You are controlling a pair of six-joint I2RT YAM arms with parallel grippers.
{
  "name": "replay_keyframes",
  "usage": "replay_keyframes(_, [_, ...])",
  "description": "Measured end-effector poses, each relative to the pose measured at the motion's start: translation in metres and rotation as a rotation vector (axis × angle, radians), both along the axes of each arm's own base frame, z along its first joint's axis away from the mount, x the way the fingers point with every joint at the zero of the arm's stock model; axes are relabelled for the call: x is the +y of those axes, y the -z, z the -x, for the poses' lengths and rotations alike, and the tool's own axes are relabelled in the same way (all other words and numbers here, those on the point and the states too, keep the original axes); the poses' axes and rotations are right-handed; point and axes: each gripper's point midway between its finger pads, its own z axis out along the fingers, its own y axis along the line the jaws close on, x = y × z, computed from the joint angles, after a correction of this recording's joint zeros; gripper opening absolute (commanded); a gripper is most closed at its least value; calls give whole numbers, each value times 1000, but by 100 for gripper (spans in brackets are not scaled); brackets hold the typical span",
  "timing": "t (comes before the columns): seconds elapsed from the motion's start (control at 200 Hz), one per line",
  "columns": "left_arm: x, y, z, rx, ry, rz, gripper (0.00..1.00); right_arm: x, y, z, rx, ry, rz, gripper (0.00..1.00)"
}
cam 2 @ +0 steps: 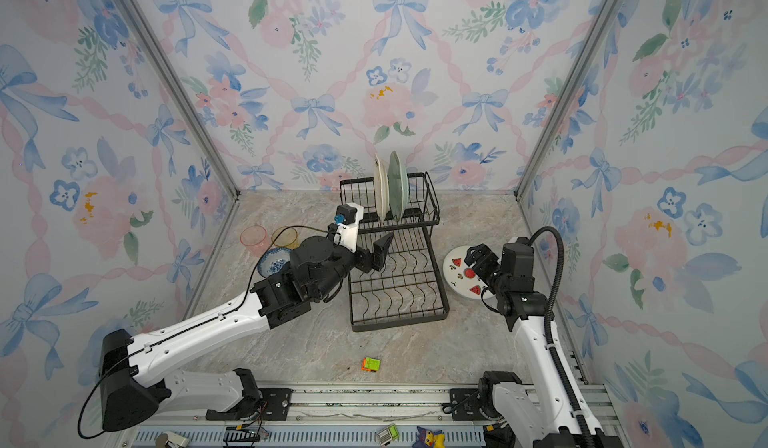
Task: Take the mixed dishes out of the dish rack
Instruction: 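Reach the left gripper to the cream floral plate in the upper rack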
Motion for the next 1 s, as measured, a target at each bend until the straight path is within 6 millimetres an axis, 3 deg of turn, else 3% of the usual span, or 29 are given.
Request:
replay_keyframes(0.125, [-1,-7,-17,26,2,26,72,0,-4,6,-11,-13,20,94])
replay_keyframes(0.405, [-10,11,-43,75,-4,11,57,0,3,19,5,-39,65,94])
replay_keyframes(0.685, [-18,10,-63,61,-42,-7,38,0,8,26,32,-52,80,94])
replay_keyframes(1.0, [-20,21,-87,58,-103,-41,36,-1,9,31,41,-52,82,95])
